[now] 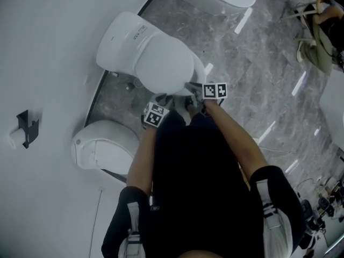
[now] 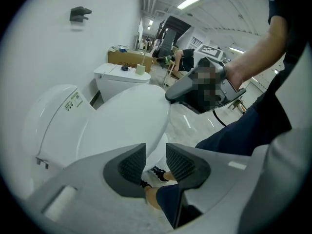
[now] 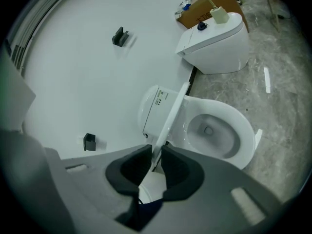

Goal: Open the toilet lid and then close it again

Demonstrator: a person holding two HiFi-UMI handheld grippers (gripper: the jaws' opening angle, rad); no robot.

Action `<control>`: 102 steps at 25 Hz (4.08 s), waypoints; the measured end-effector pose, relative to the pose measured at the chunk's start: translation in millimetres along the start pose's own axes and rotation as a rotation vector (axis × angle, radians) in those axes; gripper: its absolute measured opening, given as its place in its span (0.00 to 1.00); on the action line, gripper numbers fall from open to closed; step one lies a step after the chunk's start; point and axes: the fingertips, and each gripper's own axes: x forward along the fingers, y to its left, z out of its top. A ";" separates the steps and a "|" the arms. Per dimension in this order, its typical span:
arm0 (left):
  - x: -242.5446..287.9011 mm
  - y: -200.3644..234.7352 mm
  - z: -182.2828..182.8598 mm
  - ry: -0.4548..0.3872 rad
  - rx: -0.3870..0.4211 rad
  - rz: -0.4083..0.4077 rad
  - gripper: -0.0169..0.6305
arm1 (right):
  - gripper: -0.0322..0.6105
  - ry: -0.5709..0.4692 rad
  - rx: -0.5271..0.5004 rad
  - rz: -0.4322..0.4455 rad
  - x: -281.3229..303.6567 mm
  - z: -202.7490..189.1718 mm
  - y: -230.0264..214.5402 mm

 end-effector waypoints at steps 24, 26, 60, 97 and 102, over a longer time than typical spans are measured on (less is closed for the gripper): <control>-9.7 -22.8 -38.5 -0.071 -0.221 0.039 0.12 | 0.16 0.012 -0.004 -0.046 -10.7 -35.4 -78.1; -8.0 -23.1 -40.2 -0.067 -0.227 0.038 0.12 | 0.16 0.015 0.005 -0.050 -11.1 -37.1 -83.4; 55.2 -12.9 -41.1 -0.016 -0.218 -0.038 0.12 | 0.25 0.134 0.086 -0.228 6.5 -71.4 -203.4; 84.2 -9.0 -113.4 -0.014 -0.320 -0.013 0.12 | 0.23 0.167 0.131 -0.529 51.8 -104.3 -331.9; 71.4 -14.8 -106.7 -0.034 -0.334 -0.006 0.12 | 0.27 0.168 0.020 -0.513 44.5 -92.0 -294.2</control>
